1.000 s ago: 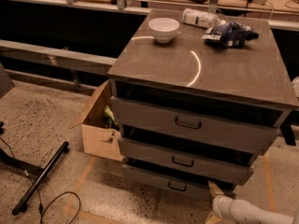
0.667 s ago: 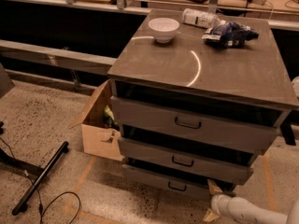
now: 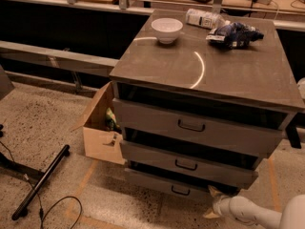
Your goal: Open bottom drawer
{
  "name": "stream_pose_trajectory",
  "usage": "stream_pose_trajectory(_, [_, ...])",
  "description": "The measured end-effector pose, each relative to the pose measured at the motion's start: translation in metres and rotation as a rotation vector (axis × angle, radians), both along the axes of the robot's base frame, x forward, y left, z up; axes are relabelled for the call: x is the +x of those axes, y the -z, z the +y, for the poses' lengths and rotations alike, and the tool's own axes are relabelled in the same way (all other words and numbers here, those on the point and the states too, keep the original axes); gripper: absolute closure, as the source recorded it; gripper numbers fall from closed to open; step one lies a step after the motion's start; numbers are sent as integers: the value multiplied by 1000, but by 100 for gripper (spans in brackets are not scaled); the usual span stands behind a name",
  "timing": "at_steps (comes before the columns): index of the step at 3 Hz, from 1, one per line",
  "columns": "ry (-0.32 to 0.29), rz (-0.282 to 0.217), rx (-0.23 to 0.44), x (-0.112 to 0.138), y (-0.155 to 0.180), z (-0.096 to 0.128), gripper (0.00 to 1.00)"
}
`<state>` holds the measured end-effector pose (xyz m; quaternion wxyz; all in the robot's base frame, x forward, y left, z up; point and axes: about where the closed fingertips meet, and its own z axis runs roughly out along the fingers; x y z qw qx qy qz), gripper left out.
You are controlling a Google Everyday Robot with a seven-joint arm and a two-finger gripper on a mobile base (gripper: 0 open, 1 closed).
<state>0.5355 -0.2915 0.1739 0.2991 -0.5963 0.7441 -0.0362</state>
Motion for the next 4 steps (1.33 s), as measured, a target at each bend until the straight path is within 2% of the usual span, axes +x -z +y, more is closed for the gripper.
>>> stream_pose_trajectory(1, [-8, 27, 9, -1, 4, 1, 45])
stream_pose_trajectory(2, [-16, 75, 28, -14, 2, 2, 69])
stream_pose_trajectory(3, [-16, 90, 32, -19, -1, 1, 91])
stream_pose_trajectory(4, [-16, 90, 32, -19, -9, 1, 100])
